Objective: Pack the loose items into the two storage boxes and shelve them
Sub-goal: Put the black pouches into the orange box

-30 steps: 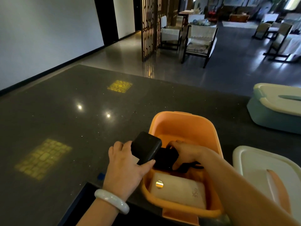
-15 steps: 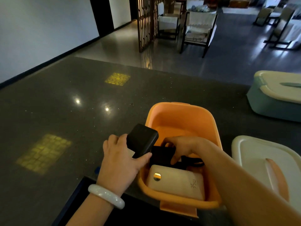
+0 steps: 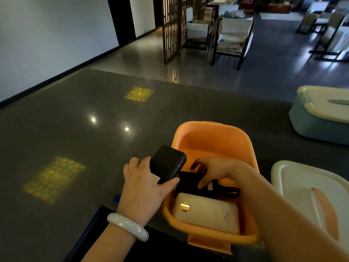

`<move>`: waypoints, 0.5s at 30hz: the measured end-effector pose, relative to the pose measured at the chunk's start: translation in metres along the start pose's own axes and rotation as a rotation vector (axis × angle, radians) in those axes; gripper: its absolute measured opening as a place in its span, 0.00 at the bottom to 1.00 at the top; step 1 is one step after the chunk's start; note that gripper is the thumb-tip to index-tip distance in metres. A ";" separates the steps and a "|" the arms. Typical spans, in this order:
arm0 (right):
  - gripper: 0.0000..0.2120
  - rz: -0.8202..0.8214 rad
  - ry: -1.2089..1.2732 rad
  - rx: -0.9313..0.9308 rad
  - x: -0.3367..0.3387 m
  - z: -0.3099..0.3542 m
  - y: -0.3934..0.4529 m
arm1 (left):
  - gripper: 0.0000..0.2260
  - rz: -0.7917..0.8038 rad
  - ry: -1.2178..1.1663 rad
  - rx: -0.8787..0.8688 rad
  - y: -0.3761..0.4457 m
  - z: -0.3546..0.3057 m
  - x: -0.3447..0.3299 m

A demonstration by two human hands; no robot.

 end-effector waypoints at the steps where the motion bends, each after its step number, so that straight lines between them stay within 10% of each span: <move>1: 0.25 -0.034 0.094 0.040 0.008 0.002 -0.009 | 0.37 -0.006 -0.020 0.004 0.000 -0.002 0.001; 7: 0.17 0.246 0.792 0.476 0.019 0.047 -0.082 | 0.32 -0.157 -0.067 -0.094 0.021 -0.036 0.017; 15: 0.13 0.037 1.102 0.339 0.031 0.024 -0.077 | 0.35 0.010 -0.552 0.088 0.032 -0.041 -0.013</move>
Point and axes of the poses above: each hand's wrist, its own y-axis towards the middle knuckle, its own x-axis out of the back of the hand, z = x × y, the point moved 9 cm from there along y, towards the middle knuckle, and after that the axes turned 14 degrees about -x, right-handed, at the moved point
